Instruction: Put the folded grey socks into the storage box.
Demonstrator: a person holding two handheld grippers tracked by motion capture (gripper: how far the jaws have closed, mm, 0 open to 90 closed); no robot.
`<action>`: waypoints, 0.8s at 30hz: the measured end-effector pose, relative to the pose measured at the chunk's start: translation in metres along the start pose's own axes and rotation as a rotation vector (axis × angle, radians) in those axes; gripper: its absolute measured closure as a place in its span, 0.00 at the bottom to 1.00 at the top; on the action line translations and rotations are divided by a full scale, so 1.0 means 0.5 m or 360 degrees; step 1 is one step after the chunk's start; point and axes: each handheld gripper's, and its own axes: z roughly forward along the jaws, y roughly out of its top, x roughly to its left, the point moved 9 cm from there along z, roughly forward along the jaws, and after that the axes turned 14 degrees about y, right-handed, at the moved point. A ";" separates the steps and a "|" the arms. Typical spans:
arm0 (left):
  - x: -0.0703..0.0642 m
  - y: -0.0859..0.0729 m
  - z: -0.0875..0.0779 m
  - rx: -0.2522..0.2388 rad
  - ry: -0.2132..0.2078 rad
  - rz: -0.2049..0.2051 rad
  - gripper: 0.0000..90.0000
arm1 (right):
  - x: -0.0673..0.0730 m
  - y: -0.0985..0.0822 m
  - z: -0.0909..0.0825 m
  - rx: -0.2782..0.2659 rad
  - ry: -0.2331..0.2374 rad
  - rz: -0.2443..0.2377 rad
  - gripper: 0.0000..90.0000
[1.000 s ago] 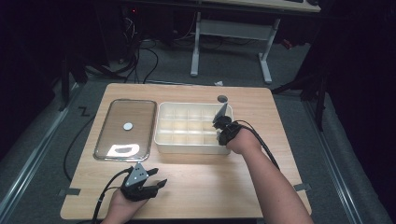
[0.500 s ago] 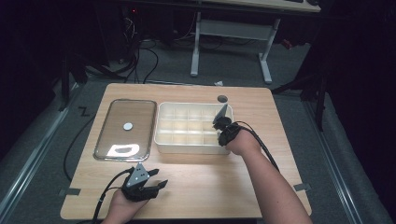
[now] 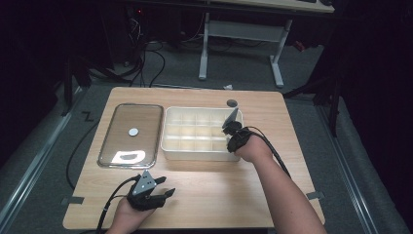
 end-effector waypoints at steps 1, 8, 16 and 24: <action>0.000 0.000 0.000 0.0001 0.0000 0.0000 0.50 | 0.002 0.000 -0.002 -0.0002 0.0006 0.0026 0.69; 0.000 0.000 0.000 0.0002 -0.0003 0.0000 0.50 | 0.004 0.001 -0.011 -0.0018 0.0011 0.0031 0.67; -0.002 0.000 0.001 0.0006 -0.0005 0.0005 0.50 | 0.007 -0.001 -0.041 -0.0086 0.0036 0.0049 0.63; -0.005 -0.002 0.002 0.0012 -0.0009 0.0017 0.50 | 0.020 0.014 -0.100 -0.0210 0.0057 -0.0019 0.63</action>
